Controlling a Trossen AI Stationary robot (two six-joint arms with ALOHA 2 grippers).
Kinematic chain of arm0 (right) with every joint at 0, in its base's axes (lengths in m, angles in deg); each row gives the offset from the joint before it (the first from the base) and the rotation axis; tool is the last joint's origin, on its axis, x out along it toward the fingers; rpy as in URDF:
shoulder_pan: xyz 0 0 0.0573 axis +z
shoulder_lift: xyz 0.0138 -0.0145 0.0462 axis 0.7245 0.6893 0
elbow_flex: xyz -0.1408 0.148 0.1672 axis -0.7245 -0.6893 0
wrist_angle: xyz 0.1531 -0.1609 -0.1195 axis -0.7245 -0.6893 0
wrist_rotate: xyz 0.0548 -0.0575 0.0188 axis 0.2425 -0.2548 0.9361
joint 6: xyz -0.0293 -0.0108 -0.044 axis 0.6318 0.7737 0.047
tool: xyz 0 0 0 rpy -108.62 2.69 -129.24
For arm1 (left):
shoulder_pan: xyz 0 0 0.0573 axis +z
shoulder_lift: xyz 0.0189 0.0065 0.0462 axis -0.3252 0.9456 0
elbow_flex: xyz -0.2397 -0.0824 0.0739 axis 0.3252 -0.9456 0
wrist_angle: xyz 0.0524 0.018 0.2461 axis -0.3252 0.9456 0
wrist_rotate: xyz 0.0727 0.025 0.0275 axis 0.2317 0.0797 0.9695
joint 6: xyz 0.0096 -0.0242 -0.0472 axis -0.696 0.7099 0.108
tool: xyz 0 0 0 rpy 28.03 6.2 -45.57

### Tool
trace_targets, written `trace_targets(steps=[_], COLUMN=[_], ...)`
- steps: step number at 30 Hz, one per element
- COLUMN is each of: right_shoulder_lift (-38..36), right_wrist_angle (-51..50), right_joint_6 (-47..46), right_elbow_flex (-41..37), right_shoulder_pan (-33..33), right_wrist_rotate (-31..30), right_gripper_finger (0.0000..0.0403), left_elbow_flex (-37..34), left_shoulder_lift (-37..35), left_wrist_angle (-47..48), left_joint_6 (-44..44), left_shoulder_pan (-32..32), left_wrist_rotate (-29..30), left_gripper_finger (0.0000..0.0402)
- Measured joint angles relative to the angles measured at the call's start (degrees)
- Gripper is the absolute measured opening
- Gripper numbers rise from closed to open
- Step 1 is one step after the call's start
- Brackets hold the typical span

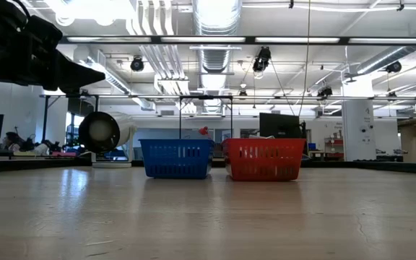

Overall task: Pick & Place Office items
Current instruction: Put the purple adaptor into the red bin

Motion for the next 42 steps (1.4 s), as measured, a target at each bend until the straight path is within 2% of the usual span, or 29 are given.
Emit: trace_targets(steps=[6,11,16,19,24,27,30,34,42], right_shoulder_lift=[1.2,2.9,3.8,3.8,3.6,3.3,0.8,-5.5,-23.9], right_wrist_angle=[4.4,4.6,4.4,4.3,4.1,4.1,5.5,6.4,15.8], right_joint_6=[-2.0,-2.4,-1.5,-1.8,-1.7,-1.1,0.9,4.2,18.3], right_elbow_flex=[-3.0,-4.0,-4.0,-4.0,-4.0,-3.5,-2.1,-0.4,-0.5], right_shoulder_pan=[0.1,0.2,0.2,0.2,0.2,0.3,0.3,-0.6,-3.6], right_wrist_rotate=[0.9,4.5,4.9,5.4,5.8,5.6,1.1,-9.5,-30.5], right_gripper_finger=[0.0242,0.0231,0.022,0.0196,0.0123,0.0123,0.0123,0.0123,0.0123], left_elbow_flex=[0.0,0.0,0.0,0.0,0.0,0.0,0.0,0.0,0.0], left_shoulder_lift=[0.0,0.0,0.0,0.0,0.0,0.0,0.0,0.0,0.0], left_wrist_angle=[0.2,0.2,0.2,0.2,0.2,0.2,0.2,0.2,0.2], left_joint_6=[0.0,0.0,0.0,0.0,0.2,0.2,-0.4,-0.4,-0.4], left_shoulder_pan=[0.0,0.0,0.0,0.0,0.0,0.0,0.0,0.0,0.0], left_wrist_rotate=[0.0,0.0,0.0,0.0,0.0,0.0,0.0,0.0,0.0], left_gripper_finger=[0.0009,0.0009,0.0009,0.0009,0.0009,0.0009,0.0009,0.0009,0.0009])
